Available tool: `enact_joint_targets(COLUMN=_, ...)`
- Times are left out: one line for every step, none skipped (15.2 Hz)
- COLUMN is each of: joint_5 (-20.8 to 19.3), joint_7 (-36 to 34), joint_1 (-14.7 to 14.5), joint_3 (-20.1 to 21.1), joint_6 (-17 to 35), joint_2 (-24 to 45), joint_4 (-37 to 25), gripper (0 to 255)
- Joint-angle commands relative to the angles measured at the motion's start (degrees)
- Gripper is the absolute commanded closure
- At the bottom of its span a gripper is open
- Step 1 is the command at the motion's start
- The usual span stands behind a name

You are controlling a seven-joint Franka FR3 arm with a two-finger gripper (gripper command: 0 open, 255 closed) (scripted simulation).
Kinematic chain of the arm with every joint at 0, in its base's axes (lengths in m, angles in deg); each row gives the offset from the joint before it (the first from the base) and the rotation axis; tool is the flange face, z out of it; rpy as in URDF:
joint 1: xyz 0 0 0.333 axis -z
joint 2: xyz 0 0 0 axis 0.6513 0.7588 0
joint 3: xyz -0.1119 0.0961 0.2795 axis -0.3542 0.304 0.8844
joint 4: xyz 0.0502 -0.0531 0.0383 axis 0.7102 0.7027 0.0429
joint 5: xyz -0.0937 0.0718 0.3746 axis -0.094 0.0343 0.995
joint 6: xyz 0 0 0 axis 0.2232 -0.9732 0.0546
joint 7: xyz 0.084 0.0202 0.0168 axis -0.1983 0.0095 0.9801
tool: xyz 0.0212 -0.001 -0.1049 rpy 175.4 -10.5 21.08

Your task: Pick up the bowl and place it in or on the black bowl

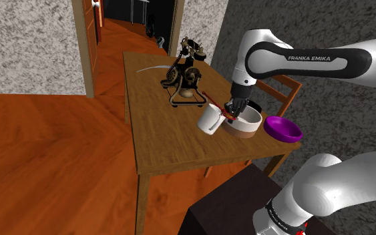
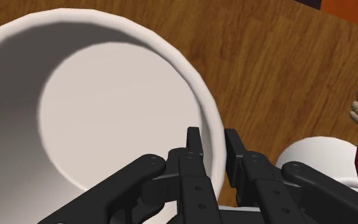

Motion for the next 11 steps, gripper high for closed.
enact_joint_targets(joint_5=0.04, joint_7=-0.03, joint_1=-0.06, joint_3=0.09, joint_6=-0.14, joint_2=0.21, joint_4=0.33, gripper=255)
enact_joint_targets(joint_5=-0.02, joint_7=0.08, joint_1=-0.01, joint_3=0.00, joint_6=-0.19, joint_2=0.17, joint_4=0.31, gripper=255)
enact_joint_targets(joint_5=-0.04, joint_7=0.12, joint_1=0.01, joint_3=-0.03, joint_6=-0.19, joint_2=0.03, joint_4=0.45, gripper=255)
enact_joint_targets(joint_5=0.06, joint_7=-0.09, joint_1=-0.08, joint_3=0.13, joint_6=0.11, joint_2=0.42, joint_4=0.37, gripper=255)
enact_joint_targets(joint_5=0.07, joint_7=-0.08, joint_1=-0.09, joint_3=0.12, joint_6=-0.69, joint_2=0.33, joint_4=-0.34, gripper=255)
enact_joint_targets(joint_5=0.07, joint_7=-0.07, joint_1=-0.10, joint_3=0.12, joint_6=-1.48, joint_2=0.24, joint_4=-1.04, gripper=255)
enact_joint_targets(joint_5=0.07, joint_7=-0.05, joint_1=-0.10, joint_3=0.12, joint_6=-2.27, joint_2=0.18, joint_4=-1.77, gripper=255)
enact_joint_targets(joint_5=0.08, joint_7=-0.04, joint_1=-0.10, joint_3=0.13, joint_6=-3.05, joint_2=0.12, joint_4=-2.50, gripper=255)
enact_joint_targets(joint_5=0.08, joint_7=-0.03, joint_1=-0.10, joint_3=0.13, joint_6=-3.83, joint_2=0.08, joint_4=-3.23, gripper=255)
enact_joint_targets(joint_5=0.08, joint_7=-0.02, joint_1=-0.10, joint_3=0.13, joint_6=-4.61, joint_2=0.05, joint_4=-3.98, gripper=255)
enact_joint_targets(joint_5=0.08, joint_7=-0.01, joint_1=-0.10, joint_3=0.13, joint_6=-5.38, joint_2=0.03, joint_4=-4.74, gripper=255)
